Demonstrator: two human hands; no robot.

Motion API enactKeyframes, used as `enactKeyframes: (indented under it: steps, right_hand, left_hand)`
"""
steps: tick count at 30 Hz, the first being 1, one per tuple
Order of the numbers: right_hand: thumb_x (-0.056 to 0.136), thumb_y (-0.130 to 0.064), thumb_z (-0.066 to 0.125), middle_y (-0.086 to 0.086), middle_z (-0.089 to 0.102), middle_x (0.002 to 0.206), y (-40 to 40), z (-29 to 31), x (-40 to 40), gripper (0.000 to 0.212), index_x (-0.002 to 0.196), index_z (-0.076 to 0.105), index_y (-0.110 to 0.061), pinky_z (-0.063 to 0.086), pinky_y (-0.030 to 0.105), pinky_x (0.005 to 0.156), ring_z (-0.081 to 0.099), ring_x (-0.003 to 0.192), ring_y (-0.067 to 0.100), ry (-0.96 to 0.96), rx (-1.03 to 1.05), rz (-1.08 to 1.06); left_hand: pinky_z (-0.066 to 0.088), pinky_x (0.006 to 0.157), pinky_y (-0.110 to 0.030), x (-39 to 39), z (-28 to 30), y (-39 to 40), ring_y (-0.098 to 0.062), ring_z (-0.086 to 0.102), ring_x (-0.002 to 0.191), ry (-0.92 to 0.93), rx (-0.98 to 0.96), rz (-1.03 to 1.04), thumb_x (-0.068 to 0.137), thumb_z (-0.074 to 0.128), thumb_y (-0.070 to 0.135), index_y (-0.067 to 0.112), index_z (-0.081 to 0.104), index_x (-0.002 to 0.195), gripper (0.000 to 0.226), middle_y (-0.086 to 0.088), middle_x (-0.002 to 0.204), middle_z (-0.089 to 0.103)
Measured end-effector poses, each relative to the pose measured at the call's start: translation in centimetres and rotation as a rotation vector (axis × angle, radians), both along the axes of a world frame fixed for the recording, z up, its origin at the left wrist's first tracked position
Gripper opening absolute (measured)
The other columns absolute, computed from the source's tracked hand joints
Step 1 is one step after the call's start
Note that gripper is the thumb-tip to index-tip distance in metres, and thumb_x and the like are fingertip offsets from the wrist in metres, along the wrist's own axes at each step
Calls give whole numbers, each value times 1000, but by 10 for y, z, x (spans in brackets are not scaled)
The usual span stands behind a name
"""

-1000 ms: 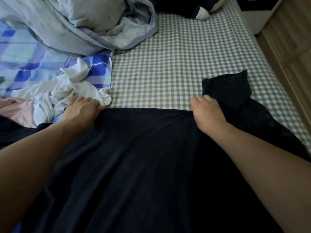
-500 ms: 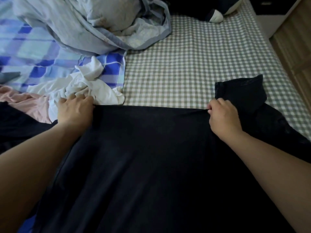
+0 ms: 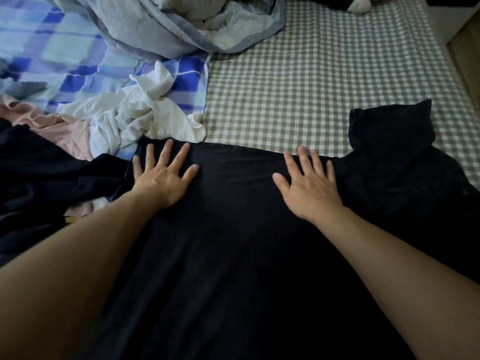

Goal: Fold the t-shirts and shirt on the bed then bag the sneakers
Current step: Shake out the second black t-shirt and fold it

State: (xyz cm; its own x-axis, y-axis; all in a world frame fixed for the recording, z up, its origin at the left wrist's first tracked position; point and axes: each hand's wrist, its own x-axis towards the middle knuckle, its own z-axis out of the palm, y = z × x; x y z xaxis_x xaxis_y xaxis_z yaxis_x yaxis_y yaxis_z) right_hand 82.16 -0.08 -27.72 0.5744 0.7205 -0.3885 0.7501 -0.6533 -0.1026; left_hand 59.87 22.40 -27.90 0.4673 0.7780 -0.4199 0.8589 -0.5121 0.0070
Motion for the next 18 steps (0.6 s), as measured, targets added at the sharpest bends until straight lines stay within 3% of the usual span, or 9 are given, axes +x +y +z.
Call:
enactKeyframes:
  steps: [3,6,8,10,14,18]
  right_hand:
    - [102,-61,13,8,-14,168,-1,18,-27,71,162,3,-25,-4,55,124,-17,154,32,-110,120,42]
    - [103,-58,29,12,-2,169,-33,36,-100,68,161,15,-25,-1,56,124,-10,155,35,-118,324,211]
    - [103,-60,25,10,2,170,-66,29,-132,68,161,15,-28,2,56,125,-6,156,34,-73,252,269]
    - [101,-63,15,6,0,170,-90,13,-137,70,162,12,-29,3,51,126,-6,156,29,-63,137,300]
    - [101,-62,13,5,-3,170,-92,9,-129,70,162,13,-28,0,48,126,-9,156,26,-29,144,271]
    - [105,-47,38,15,13,168,-143,49,-202,60,157,33,-19,8,55,125,3,155,35,-62,376,234]
  left_hand:
    - [-9,123,-57,5,11,-8,-32,-17,154,-27,-17,35,97,14,73,48,-5,158,69,5,170,-14]
    - [-9,125,-53,-13,42,-77,-32,-17,155,-265,133,-56,103,20,61,39,5,162,64,-4,170,-10]
    - [-4,126,-51,-58,46,-143,-31,-12,156,-300,208,-219,104,24,59,37,9,162,64,-6,171,-4]
    - [7,126,-54,-123,33,-186,-32,-4,157,-200,185,-256,102,23,62,36,14,162,66,-6,171,4]
    - [23,122,-50,-213,11,-158,-30,15,156,-127,129,-202,102,22,58,26,22,161,68,-12,168,18]
    - [14,125,-53,-215,33,-171,-34,8,156,-255,178,-259,102,29,52,26,26,161,64,-14,168,15]
